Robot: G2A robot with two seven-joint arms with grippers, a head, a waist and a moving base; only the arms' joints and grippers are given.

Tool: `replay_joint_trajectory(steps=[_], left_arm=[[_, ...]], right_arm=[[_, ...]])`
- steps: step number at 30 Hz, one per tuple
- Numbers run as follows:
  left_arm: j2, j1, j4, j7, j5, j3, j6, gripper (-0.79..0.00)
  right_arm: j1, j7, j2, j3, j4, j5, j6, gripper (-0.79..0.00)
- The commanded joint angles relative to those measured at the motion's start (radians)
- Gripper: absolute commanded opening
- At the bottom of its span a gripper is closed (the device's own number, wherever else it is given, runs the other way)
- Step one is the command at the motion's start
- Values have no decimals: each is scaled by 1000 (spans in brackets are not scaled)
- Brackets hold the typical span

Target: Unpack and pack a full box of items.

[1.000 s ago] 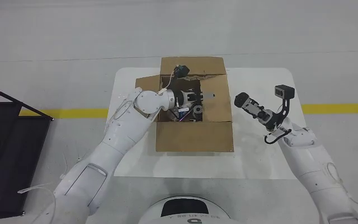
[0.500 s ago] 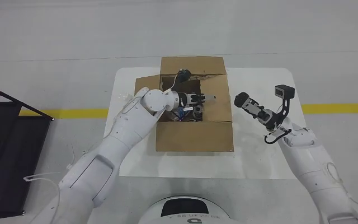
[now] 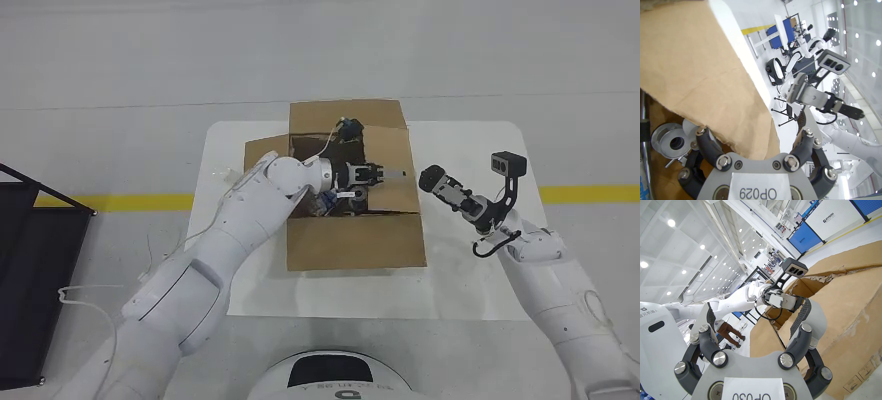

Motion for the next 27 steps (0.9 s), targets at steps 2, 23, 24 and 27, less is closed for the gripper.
replay_joint_trajectory(steps=[2,23,24,27], left_arm=[[-1,-2,-33,12,15,1,-59,0],[-144,-125,13,1,-32,150,157,0],[-154,-135,44,-7,-23,162,178,0],[-184,-152,108,-7,-17,185,182,0]], right_arm=[[0,0,0,0,0,0,0,0],[-481,0,45,508,-327,401,0,0],[-485,1,46,499,-331,393,1,0],[-461,11,50,459,-309,379,10,0]])
